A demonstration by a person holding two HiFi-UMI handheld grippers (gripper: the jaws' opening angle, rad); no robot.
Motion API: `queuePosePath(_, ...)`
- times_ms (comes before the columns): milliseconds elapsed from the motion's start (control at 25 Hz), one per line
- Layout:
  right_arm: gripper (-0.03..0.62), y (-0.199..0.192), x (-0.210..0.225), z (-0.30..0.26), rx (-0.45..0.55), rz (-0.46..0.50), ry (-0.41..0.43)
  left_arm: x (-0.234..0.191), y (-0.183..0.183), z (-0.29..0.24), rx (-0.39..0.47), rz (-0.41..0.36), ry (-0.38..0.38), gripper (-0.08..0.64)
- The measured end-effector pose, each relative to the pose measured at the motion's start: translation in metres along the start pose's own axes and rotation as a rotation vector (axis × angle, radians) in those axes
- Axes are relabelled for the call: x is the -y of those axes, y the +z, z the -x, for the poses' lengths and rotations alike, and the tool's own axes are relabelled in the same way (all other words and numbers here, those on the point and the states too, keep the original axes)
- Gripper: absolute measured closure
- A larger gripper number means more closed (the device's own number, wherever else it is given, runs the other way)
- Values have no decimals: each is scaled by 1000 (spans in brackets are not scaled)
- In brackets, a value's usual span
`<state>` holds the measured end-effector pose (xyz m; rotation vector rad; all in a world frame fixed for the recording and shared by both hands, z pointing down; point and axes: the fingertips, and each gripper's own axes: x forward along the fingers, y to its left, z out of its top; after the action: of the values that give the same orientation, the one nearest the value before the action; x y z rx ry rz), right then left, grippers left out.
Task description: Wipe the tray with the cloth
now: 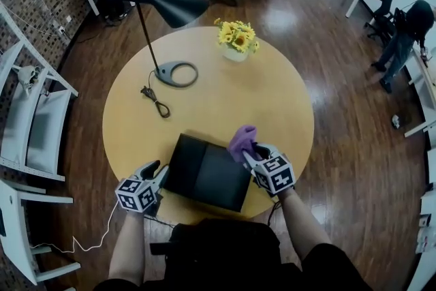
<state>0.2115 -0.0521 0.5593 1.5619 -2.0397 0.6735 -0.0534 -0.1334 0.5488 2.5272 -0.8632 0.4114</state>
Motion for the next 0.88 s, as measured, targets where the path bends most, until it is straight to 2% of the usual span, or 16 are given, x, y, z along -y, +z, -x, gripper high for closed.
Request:
queuePosePath(200, 479, 38, -62, -46, -27, 145, 145, 5, -20, -22, -130, -53, -96, 385)
queuePosePath(440, 476, 60, -104, -113, -168, 377, 263, -1, -46, -38, -252, -96, -79, 385)
queuePosePath(640, 476, 63, -123, -145, -235, 460, 332, -2, -52, -35, -245, -63, -64, 385)
queuePosePath(760, 474, 58, -143, -152, -245, 493, 353, -5, -64, -31, -269, -37, -66, 385)
queuePosePath(880, 474, 41, -151, -161, -299, 489, 291, -6, -75, -31, -302, -56, -67, 385)
